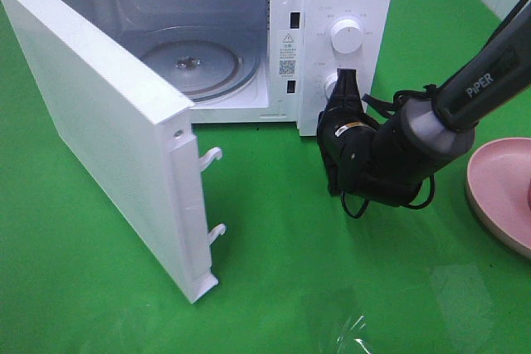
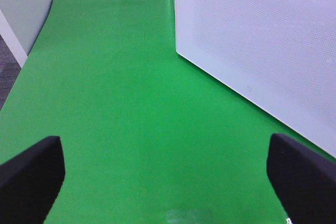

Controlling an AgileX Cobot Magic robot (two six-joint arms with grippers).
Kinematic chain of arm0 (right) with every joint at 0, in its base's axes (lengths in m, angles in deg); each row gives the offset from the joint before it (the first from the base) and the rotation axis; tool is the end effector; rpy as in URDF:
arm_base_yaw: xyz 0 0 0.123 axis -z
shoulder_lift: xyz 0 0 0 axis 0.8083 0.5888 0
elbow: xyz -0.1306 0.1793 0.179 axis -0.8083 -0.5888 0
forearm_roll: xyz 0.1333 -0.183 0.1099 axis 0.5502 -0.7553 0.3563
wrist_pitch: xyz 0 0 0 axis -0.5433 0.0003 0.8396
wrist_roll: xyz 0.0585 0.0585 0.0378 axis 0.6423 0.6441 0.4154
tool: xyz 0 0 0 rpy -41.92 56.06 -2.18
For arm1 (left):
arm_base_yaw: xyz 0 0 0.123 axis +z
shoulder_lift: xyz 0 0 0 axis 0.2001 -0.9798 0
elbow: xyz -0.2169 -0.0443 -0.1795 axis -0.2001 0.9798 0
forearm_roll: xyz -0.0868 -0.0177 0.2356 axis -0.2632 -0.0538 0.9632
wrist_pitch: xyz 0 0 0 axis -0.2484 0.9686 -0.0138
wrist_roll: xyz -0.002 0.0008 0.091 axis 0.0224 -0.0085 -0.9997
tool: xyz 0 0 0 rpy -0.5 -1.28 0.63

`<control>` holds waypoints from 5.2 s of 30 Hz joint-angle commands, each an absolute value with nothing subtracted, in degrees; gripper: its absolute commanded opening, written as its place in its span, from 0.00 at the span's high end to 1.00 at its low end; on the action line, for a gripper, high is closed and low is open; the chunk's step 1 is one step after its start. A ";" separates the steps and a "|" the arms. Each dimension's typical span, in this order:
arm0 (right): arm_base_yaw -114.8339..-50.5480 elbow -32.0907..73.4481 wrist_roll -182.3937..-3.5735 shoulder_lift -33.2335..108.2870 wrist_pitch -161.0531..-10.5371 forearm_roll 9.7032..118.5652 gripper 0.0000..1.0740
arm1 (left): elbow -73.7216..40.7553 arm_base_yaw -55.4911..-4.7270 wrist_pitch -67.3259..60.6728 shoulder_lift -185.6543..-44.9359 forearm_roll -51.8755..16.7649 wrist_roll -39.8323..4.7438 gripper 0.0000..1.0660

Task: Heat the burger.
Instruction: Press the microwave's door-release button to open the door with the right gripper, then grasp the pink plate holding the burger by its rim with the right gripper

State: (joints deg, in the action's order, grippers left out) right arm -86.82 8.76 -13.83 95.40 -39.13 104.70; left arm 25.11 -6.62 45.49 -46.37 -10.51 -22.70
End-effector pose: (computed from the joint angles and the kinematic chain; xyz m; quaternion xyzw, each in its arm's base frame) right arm 0.3557 0.1759 0.0757 0.5832 0.5777 0.4103 0.3972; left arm -0.0050 -0.0108 0.2791 0.0319 0.8448 -0.0015 0.5341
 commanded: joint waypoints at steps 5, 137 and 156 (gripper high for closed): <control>-84.41 10.25 -17.61 89.84 -32.48 100.12 1.00 | 25.29 -6.79 44.92 -45.22 -11.02 -22.36 0.03; -60.23 1.83 -83.90 76.49 -114.93 53.08 0.25 | 25.29 -6.79 44.92 -45.22 -11.02 -22.36 0.03; -60.23 1.83 -83.73 76.49 -114.99 51.59 1.00 | 25.29 -6.79 44.92 -45.22 -11.02 -22.36 0.03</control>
